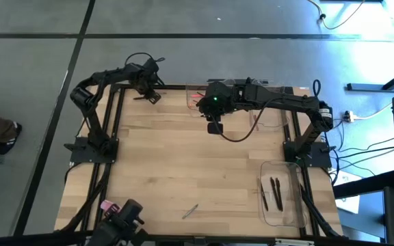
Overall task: Sort crayons/erasers/pens/pencils in bins
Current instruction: Put the black pen into the bottom right transparent bin
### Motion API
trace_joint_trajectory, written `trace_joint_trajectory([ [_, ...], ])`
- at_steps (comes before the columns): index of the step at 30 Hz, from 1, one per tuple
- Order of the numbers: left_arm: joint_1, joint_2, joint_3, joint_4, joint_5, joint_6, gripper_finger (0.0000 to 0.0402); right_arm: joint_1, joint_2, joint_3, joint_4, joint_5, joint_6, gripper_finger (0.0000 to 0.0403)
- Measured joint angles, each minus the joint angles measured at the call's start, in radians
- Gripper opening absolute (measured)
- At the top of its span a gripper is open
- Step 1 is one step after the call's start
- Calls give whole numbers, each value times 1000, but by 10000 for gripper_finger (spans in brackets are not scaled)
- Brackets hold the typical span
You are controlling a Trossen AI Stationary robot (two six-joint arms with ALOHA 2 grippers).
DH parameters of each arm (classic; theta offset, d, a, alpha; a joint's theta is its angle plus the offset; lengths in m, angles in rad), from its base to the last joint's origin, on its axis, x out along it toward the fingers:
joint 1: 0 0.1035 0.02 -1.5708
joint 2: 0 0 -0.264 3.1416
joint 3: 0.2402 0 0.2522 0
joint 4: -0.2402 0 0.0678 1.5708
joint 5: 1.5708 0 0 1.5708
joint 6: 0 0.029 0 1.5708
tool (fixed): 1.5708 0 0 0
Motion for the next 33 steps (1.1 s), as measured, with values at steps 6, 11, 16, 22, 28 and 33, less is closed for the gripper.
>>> trace_joint_trajectory([
  [6,2,49,0,13,0,31,90,0,0,0,8,0,0,111],
  [11,1,52,0,47,-21,51,90,0,0,0,9,0,0,111],
  [16,1,52,0,62,-33,46,90,0,0,0,9,0,0,111],
  [22,1,52,0,60,-31,45,90,0,0,0,9,0,-2,111],
  [28,1,52,0,54,-26,19,90,0,0,0,10,0,-3,111],
  [33,1,52,0,53,-16,-13,90,0,0,0,10,0,-3,111],
])
